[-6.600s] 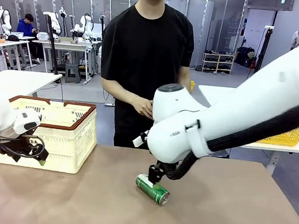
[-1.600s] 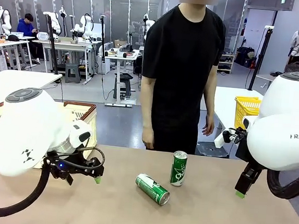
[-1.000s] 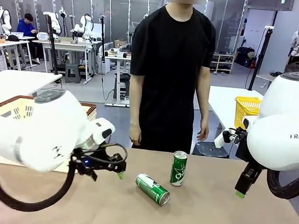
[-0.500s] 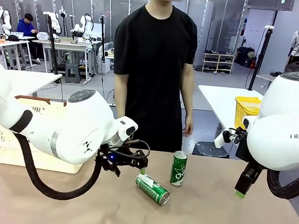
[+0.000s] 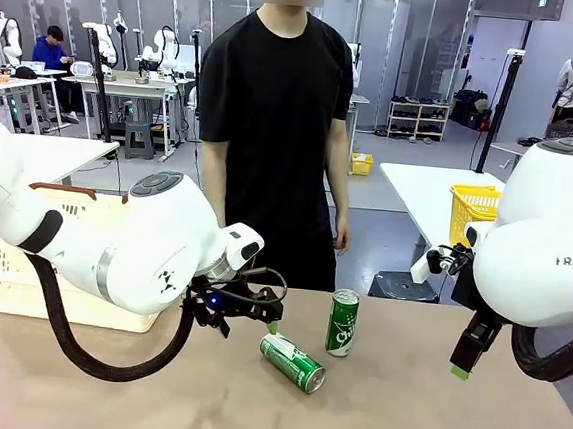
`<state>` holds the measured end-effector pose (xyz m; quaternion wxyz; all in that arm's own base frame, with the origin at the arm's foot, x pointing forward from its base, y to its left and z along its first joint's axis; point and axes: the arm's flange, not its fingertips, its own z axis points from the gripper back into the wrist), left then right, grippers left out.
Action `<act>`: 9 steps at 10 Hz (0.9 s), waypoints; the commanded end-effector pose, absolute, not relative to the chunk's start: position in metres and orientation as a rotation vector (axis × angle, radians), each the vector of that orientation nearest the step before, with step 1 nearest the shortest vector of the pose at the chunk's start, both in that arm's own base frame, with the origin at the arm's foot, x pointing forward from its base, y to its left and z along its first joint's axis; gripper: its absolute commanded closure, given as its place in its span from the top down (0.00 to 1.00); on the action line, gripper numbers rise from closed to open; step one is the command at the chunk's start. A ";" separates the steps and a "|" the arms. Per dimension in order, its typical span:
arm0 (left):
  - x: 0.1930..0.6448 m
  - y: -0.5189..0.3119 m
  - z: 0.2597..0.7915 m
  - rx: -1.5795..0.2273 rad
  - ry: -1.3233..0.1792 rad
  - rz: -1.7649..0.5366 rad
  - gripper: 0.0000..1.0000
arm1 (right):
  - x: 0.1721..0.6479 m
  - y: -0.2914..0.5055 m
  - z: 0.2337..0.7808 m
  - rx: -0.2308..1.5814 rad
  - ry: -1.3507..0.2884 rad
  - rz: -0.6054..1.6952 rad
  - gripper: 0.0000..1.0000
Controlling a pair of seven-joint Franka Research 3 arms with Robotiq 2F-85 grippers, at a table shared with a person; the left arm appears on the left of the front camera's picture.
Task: Place the drinks into the Shopping basket.
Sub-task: Pick up one drink and place it into the Shopping basket.
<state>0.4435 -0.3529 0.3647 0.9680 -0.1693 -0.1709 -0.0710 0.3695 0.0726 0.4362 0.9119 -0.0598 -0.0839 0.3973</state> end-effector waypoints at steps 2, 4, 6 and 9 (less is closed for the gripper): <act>0.429 -0.389 0.371 -0.311 -0.282 0.014 1.00 | 0.369 0.071 0.436 -0.128 -0.169 0.825 1.00; 0.418 -0.419 0.371 -0.222 -0.201 0.180 1.00 | 0.369 0.071 0.436 -0.128 -0.169 0.825 1.00; 0.424 -0.437 0.373 -0.272 -0.216 0.274 1.00 | 0.369 0.071 0.436 -0.128 -0.169 0.825 1.00; 0.436 -0.454 0.366 -0.310 -0.231 0.359 1.00 | 0.369 0.071 0.436 -0.128 -0.169 0.825 1.00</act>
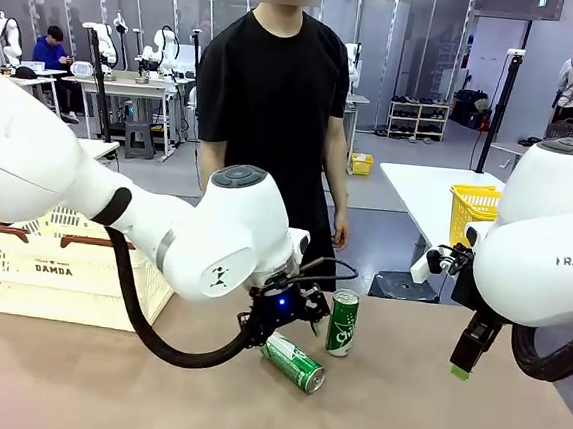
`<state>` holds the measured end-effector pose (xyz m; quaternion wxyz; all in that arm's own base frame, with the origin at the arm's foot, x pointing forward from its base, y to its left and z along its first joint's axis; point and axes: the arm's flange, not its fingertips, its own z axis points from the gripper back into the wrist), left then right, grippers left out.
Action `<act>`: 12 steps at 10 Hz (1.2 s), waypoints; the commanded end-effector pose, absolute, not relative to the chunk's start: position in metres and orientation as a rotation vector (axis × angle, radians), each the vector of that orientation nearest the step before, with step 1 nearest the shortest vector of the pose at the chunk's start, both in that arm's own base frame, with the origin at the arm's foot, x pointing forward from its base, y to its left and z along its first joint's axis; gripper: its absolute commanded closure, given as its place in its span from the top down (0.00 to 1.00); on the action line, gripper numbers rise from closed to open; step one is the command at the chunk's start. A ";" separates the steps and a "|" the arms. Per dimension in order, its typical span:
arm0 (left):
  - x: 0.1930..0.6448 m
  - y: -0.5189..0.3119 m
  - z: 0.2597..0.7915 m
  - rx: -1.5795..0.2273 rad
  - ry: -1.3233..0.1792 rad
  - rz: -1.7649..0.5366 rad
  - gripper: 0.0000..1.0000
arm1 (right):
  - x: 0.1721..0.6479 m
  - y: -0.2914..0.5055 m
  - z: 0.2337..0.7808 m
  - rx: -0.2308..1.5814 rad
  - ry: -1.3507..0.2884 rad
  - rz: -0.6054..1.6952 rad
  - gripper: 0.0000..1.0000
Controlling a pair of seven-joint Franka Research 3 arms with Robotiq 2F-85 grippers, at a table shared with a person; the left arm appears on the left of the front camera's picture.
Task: Place the drinks into the Shopping basket.
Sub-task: Pick up one drink and place it into the Shopping basket.
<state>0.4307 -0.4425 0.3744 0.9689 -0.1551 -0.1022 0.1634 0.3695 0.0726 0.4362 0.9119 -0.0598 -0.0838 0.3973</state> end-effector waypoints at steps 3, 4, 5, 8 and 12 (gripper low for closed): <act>0.442 -0.458 0.356 -0.281 -0.238 0.426 1.00 | 0.369 0.071 0.436 -0.128 -0.169 0.825 1.00; 0.443 -0.459 0.353 -0.259 -0.243 0.447 1.00 | 0.369 0.071 0.436 -0.128 -0.169 0.825 1.00; 0.446 -0.459 0.351 -0.265 -0.241 0.475 1.00 | 0.369 0.071 0.436 -0.128 -0.169 0.825 1.00; 0.454 -0.464 0.341 -0.230 -0.209 0.522 1.00 | 0.369 0.071 0.436 -0.128 -0.169 0.825 1.00; 0.466 -0.467 0.326 -0.199 -0.207 0.581 1.00 | 0.369 0.071 0.436 -0.128 -0.169 0.825 1.00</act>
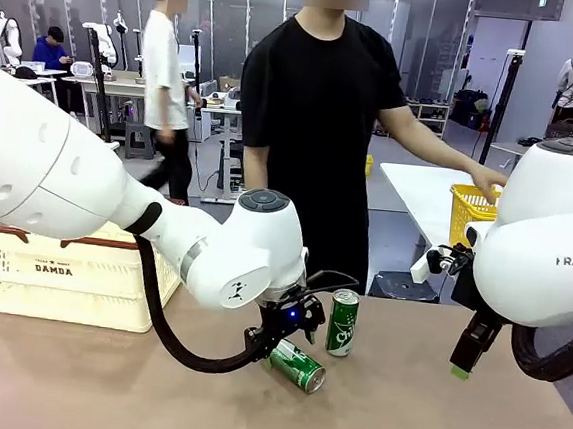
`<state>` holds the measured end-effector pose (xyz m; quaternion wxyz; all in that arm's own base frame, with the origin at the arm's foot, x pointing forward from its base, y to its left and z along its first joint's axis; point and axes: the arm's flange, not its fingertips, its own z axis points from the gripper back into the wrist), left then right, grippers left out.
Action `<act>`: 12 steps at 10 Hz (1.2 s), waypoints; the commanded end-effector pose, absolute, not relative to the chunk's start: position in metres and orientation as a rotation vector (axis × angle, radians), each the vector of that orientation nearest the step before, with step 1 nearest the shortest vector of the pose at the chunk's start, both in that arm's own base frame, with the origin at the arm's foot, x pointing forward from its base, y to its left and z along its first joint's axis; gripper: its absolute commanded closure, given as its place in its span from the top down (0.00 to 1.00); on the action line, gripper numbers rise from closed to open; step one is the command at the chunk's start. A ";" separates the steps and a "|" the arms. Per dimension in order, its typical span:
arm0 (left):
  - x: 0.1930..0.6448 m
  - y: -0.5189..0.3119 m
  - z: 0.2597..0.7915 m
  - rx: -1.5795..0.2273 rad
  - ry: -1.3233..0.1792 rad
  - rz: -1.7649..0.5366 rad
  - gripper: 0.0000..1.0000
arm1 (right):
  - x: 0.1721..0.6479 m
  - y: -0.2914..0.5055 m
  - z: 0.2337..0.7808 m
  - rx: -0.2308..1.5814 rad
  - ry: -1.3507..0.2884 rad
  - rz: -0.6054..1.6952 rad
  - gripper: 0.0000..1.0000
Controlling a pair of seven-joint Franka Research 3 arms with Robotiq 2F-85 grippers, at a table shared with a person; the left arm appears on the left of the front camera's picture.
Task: Place the drinks into the Shopping basket.
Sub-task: Pick up one drink and place it into the Shopping basket.
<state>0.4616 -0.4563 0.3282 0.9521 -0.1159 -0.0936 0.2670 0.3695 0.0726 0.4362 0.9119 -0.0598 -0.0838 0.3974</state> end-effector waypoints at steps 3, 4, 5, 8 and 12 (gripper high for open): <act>0.469 -0.469 0.315 -0.178 -0.189 0.618 1.00 | 0.369 0.071 0.436 -0.128 -0.169 0.825 1.00; 0.469 -0.468 0.313 -0.189 -0.199 0.631 1.00 | 0.369 0.071 0.436 -0.128 -0.169 0.825 1.00; 0.468 -0.469 0.313 -0.184 -0.224 0.628 1.00 | 0.369 0.071 0.436 -0.128 -0.169 0.825 1.00; 0.465 -0.469 0.311 -0.168 -0.237 0.625 0.66 | 0.369 0.071 0.436 -0.128 -0.169 0.825 1.00; 0.464 -0.468 0.311 -0.182 -0.224 0.637 0.30 | 0.369 0.071 0.436 -0.128 -0.169 0.825 1.00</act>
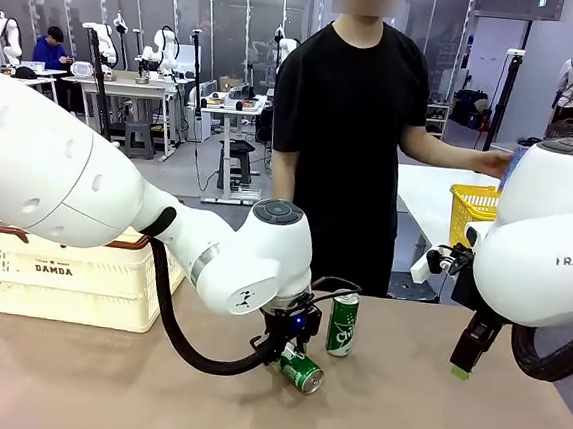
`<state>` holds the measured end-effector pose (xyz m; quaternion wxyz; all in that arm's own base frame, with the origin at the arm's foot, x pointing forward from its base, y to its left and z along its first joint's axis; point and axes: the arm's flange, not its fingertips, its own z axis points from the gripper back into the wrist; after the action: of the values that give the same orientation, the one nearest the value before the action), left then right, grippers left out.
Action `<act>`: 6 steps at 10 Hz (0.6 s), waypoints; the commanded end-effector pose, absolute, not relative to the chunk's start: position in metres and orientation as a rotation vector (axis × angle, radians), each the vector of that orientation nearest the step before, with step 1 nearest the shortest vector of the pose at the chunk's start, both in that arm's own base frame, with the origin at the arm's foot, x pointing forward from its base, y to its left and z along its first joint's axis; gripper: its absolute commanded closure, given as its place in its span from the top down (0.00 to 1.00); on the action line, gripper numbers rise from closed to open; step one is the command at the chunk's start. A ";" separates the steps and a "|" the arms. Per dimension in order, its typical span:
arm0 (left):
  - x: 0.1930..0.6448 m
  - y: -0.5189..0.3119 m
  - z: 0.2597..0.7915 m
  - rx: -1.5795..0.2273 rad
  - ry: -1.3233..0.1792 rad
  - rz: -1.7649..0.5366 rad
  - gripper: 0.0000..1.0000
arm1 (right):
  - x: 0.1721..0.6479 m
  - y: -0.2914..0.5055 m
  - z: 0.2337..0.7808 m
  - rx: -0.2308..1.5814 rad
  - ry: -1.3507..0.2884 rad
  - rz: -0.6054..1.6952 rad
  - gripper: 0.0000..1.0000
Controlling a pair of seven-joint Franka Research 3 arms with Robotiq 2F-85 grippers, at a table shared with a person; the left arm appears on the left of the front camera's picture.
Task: Place the drinks into the Shopping basket.
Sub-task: Pick up one drink and place it into the Shopping basket.
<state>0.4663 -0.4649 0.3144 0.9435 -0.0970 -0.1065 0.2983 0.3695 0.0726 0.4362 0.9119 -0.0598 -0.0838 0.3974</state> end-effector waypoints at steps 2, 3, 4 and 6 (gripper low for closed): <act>0.461 -0.467 0.312 -0.187 -0.224 0.648 0.11 | 0.369 0.071 0.436 -0.128 -0.169 0.825 1.00; 0.458 -0.468 0.313 -0.186 -0.206 0.630 0.11 | 0.369 0.071 0.436 -0.128 -0.169 0.825 1.00; 0.451 -0.469 0.318 -0.190 -0.213 0.602 0.11 | 0.369 0.071 0.436 -0.128 -0.169 0.825 1.00; 0.432 -0.468 0.350 -0.193 -0.248 0.521 0.11 | 0.369 0.071 0.436 -0.128 -0.169 0.825 1.00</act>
<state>0.4493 -0.4753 0.3262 0.9483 -0.1028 -0.1063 0.2809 0.3695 0.0726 0.4362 0.9119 -0.0598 -0.0838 0.3974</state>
